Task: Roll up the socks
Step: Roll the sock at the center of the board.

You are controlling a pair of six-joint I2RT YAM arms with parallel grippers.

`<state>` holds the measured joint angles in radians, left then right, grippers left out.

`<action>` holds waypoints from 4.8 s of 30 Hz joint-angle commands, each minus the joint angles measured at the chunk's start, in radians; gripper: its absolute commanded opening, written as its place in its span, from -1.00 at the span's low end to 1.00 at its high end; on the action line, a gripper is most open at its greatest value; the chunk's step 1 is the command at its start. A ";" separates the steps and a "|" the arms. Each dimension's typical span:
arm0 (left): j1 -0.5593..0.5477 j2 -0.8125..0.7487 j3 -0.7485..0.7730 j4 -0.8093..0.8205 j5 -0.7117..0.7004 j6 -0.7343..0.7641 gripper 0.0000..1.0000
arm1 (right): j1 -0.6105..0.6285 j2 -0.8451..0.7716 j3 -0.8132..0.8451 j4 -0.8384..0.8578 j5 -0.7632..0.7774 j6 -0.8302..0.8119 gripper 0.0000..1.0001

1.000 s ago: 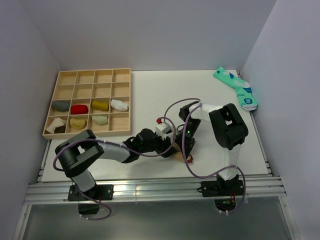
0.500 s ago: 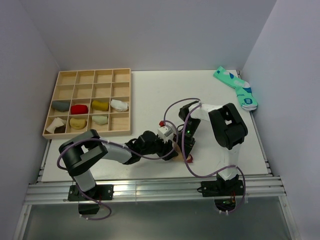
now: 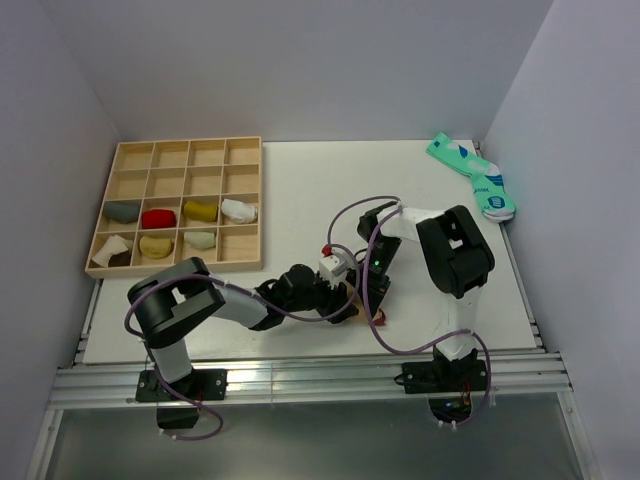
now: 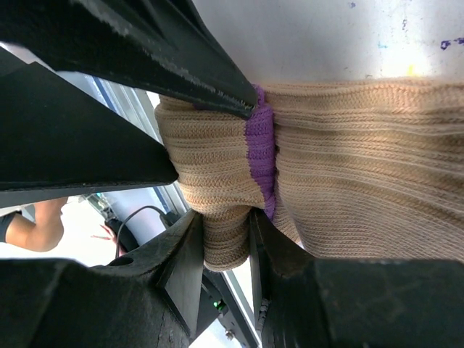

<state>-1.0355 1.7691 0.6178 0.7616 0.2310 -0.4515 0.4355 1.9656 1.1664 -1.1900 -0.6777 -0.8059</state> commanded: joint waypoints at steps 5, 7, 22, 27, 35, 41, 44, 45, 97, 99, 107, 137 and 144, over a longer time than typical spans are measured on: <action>-0.012 0.046 0.023 0.064 0.045 -0.032 -0.08 | -0.001 0.006 0.019 0.092 0.024 0.030 -0.32; -0.015 0.056 0.020 0.087 0.060 -0.047 -0.12 | -0.003 -0.002 0.016 0.104 0.027 0.053 -0.32; -0.018 0.150 -0.039 0.252 0.146 -0.206 -0.99 | -0.001 -0.056 -0.025 0.220 0.075 0.188 -0.26; -0.018 0.174 -0.078 0.292 0.136 -0.274 -0.99 | -0.003 -0.169 -0.054 0.277 0.109 0.211 -0.03; -0.017 0.187 -0.113 0.256 0.108 -0.366 -0.99 | -0.012 -0.355 -0.045 0.287 0.156 0.232 0.11; -0.008 0.199 -0.090 0.142 0.093 -0.429 -0.99 | -0.044 -0.507 -0.114 0.343 0.187 0.189 0.13; 0.014 0.193 -0.084 0.096 0.120 -0.473 -0.99 | -0.055 -0.608 -0.178 0.377 0.216 0.145 0.17; 0.028 0.188 -0.085 0.088 0.131 -0.487 -0.99 | -0.060 -0.631 -0.195 0.391 0.224 0.128 0.18; 0.199 0.345 0.283 -0.509 0.472 -0.524 -0.99 | 0.310 -0.815 -0.619 0.658 0.306 -0.104 0.31; 0.201 0.336 0.280 -0.496 0.470 -0.535 -0.99 | 0.307 -0.777 -0.607 0.653 0.305 -0.079 0.23; 0.203 0.238 0.200 -0.400 0.417 -0.613 -0.77 | 0.207 -0.738 -0.545 0.587 0.215 -0.073 -0.35; -0.001 -0.214 -0.021 -0.206 -0.162 -0.212 -0.17 | -0.053 -0.019 0.021 -0.097 -0.121 -0.348 -0.29; -0.009 -0.125 -0.001 -0.055 -0.125 -0.115 -0.11 | -0.055 0.061 0.090 -0.125 -0.135 -0.326 -0.29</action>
<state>-1.0431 1.6135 0.5900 0.5896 0.1139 -0.6617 0.3855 2.0121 1.2224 -1.2690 -0.7929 -1.1210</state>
